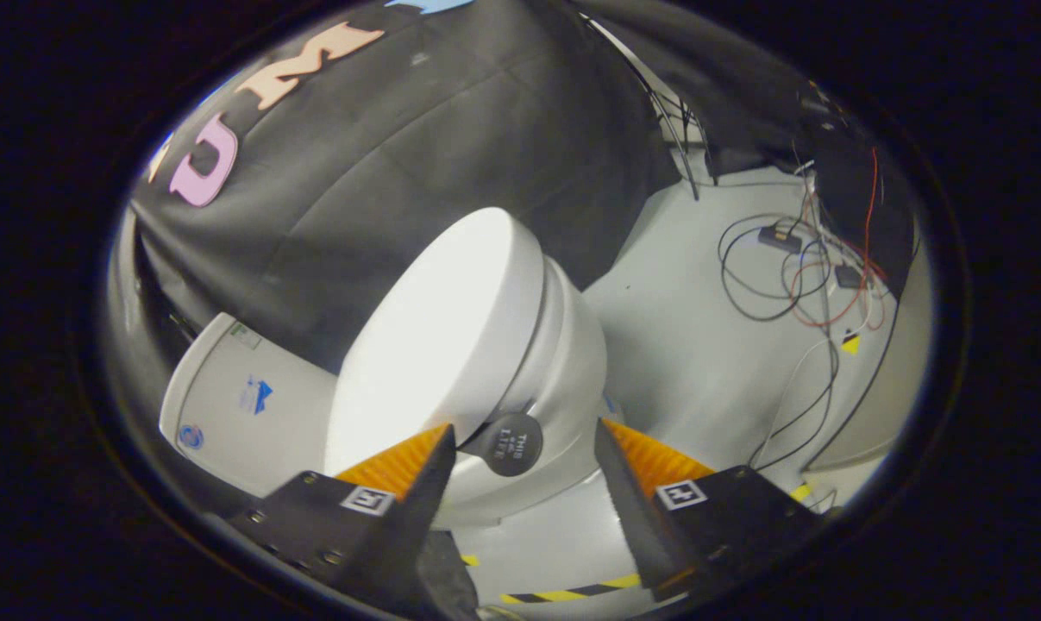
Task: Open the toilet lid.
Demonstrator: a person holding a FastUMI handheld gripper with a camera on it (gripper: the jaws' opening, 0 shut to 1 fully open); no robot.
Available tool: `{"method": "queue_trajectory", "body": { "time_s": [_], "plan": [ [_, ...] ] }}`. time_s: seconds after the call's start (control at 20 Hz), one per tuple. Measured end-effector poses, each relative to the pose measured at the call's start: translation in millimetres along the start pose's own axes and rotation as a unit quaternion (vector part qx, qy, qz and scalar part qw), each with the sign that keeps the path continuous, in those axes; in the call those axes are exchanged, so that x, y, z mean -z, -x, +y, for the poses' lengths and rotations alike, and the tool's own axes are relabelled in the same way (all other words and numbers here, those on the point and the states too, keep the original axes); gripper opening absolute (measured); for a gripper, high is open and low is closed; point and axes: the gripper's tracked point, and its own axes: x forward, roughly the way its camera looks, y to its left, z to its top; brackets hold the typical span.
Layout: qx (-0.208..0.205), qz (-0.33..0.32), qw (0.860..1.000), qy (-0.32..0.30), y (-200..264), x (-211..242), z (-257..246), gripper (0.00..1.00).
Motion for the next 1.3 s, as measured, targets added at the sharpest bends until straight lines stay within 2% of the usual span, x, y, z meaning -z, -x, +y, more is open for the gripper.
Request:
{"method": "queue_trajectory", "body": {
  "time_s": [0.05, 0.1, 0.2, 0.25, 0.35, 0.4, 0.45, 0.6, 0.8, 1.0, 1.15, 1.3],
  "plan": [
    [-0.015, 0.005, 1.000, -0.012, -2, 2, 6, 0.75],
    [-0.023, 0.015, 0.999, -0.022, -5, 4, 10, 0.76],
    [-0.034, 0.006, 0.999, -0.032, -8, -1, 11, 0.57],
    [-0.001, -0.001, 1.000, -0.027, -5, -2, -5, 0.57],
    [-0.016, -0.017, 0.997, -0.075, -14, -9, 0, 0.17],
    [-0.024, -0.018, 0.995, -0.090, -27, -5, 2, 0.15],
    [-0.029, -0.009, 0.995, -0.091, -9, -5, 3, 0.06],
    [-0.028, 0.001, 0.998, -0.056, -1, -5, 7, 0.06],
    [-0.044, -0.006, 0.998, -0.049, 16, -14, 27, 0.04],
    [-0.042, -0.013, 0.999, -0.012, 26, -22, 41, 0.04],
    [-0.046, -0.019, 0.998, -0.039, 36, -31, 54, 0.05],
    [-0.054, -0.020, 0.998, -0.022, 44, -33, 70, 0.04]
  ]
}}
